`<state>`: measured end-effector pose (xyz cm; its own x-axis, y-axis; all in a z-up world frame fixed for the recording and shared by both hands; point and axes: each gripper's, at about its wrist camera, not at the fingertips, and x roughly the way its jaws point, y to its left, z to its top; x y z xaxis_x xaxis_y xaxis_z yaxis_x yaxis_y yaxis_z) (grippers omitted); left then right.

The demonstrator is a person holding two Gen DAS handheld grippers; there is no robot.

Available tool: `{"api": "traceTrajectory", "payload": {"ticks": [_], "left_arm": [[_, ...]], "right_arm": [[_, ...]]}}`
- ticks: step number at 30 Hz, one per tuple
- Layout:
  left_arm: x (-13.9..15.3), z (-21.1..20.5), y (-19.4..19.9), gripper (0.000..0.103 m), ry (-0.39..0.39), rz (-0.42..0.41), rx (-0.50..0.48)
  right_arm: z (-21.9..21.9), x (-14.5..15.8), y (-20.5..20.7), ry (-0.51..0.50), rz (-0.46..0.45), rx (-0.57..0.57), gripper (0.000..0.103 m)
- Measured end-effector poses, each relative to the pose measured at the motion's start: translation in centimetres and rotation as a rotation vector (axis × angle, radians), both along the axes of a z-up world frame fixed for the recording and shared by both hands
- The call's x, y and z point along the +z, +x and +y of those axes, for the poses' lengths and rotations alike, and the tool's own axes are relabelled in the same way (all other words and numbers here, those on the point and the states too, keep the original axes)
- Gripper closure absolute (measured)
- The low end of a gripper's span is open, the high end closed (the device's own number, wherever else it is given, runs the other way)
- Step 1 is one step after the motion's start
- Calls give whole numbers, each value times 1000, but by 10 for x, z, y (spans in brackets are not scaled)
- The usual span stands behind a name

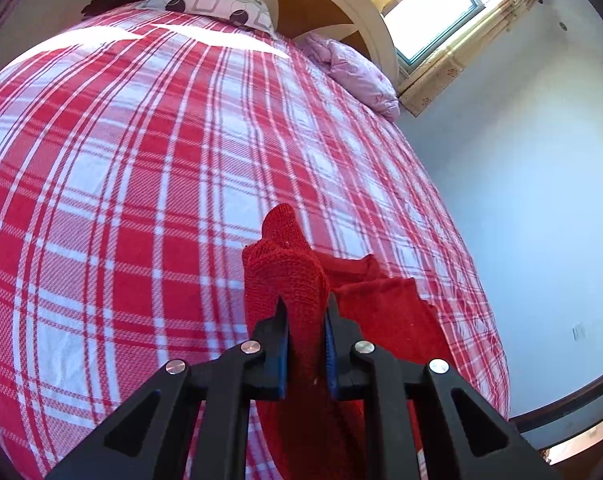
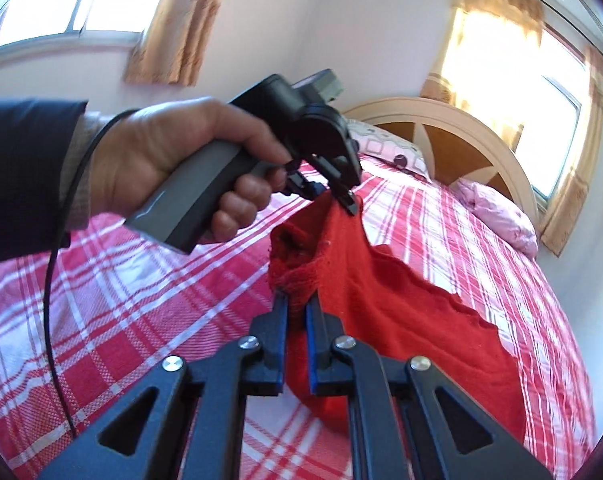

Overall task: Fold small clothes
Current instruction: 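Lift the edge with both grippers and fold it over the bundle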

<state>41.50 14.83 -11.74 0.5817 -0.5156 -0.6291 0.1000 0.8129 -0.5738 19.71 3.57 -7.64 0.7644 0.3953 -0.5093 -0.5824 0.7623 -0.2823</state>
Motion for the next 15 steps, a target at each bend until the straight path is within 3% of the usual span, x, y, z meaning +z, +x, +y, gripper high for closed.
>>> {"api": "traceTrajectory", "payload": {"ticks": [15], "left_arm": [[30,-65,11,89,45,-42,-68]], "right_arm": [[-56,18,8,109,-9,-104,93]]}}
